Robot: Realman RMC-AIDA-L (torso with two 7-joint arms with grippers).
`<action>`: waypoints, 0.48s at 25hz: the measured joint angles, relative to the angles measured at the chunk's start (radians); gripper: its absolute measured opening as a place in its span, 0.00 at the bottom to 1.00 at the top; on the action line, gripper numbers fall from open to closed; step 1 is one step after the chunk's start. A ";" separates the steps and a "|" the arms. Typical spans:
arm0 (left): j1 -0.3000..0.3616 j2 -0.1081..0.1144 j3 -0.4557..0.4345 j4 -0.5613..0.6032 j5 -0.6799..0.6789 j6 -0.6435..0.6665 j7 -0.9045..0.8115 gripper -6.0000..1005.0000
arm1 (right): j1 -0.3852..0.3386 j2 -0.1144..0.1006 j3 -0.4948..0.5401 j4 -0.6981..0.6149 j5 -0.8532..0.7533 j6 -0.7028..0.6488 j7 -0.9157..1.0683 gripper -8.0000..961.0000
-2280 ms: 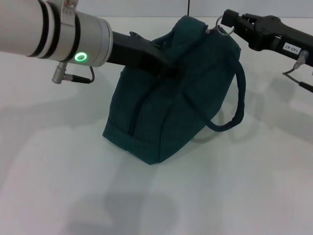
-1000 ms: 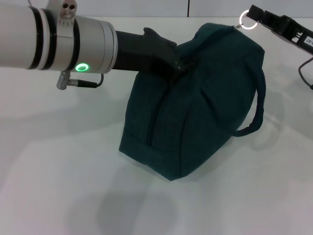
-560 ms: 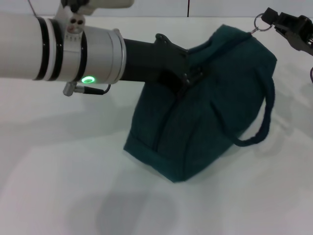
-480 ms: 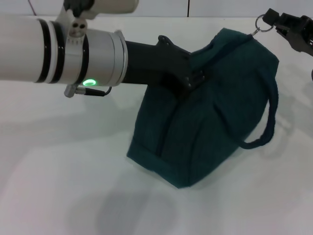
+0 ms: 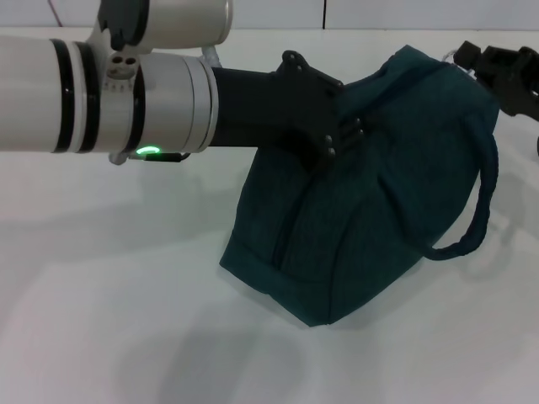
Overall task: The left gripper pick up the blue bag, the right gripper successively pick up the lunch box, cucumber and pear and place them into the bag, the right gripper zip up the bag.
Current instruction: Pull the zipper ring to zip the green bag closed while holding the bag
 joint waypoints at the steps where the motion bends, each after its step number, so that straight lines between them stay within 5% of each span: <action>1: 0.001 0.000 0.000 0.002 -0.002 0.000 0.009 0.10 | -0.002 0.001 0.000 0.002 0.000 0.001 0.007 0.07; 12: 0.014 0.000 -0.003 0.004 -0.034 -0.018 0.087 0.10 | -0.014 0.005 -0.001 0.026 -0.003 0.018 0.055 0.07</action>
